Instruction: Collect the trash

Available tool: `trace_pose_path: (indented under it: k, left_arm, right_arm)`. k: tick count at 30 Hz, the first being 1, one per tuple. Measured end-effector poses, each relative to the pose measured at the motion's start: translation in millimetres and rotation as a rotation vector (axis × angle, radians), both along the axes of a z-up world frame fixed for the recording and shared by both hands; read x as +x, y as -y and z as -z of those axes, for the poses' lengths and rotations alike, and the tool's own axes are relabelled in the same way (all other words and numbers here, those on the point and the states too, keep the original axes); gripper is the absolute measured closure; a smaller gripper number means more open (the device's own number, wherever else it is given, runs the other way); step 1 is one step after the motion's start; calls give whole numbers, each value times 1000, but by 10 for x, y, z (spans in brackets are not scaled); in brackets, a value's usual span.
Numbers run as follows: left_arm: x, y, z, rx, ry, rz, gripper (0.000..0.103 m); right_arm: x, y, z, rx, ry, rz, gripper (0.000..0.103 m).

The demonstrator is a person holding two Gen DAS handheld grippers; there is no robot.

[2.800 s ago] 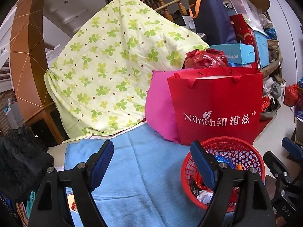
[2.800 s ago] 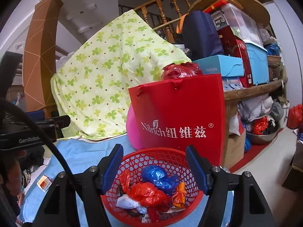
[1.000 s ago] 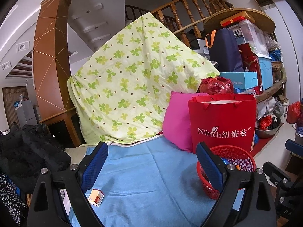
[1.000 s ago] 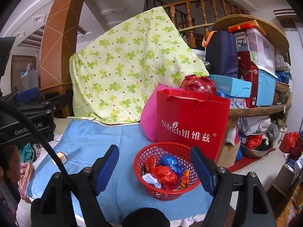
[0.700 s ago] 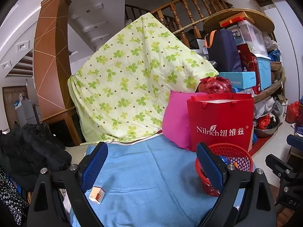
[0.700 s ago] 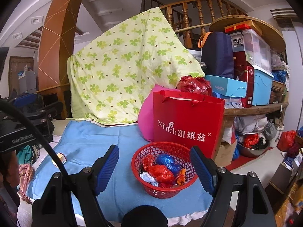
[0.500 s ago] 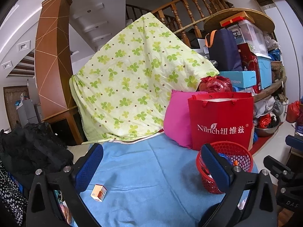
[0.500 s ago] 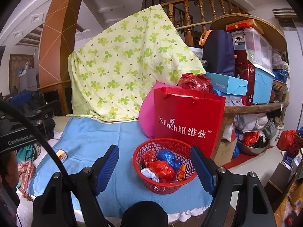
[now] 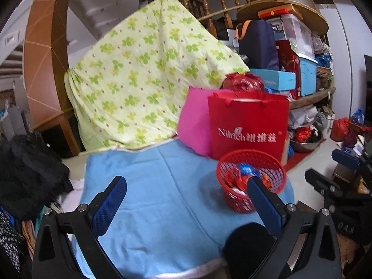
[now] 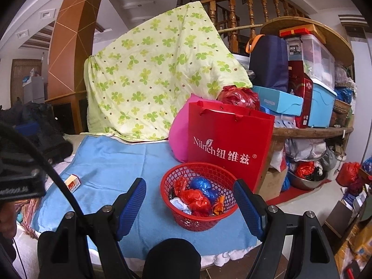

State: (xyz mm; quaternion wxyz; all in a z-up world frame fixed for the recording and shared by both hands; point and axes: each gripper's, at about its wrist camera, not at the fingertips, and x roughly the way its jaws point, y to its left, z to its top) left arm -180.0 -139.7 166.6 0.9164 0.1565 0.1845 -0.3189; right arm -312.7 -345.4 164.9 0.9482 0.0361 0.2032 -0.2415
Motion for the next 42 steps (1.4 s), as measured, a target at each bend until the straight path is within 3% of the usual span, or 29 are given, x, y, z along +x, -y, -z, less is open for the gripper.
trace_pose_path:
  k: [5,12,25,42]
  left_arm:
    - [-51,21,99,29,-20,-3,0]
    - [-145,99,178,85,32,-34,0]
    - [-159,35,138,78,90,-73,0]
    - [-79,-75,160,81,87,-123,0]
  right_arm:
    - [-72,74,10,20,-4,23,23]
    - [-119,123,21,32,-7,38,23]
    - [-46,94,88,32,-35,22,23]
    - [48,-54,94,16,-46,-14,23]
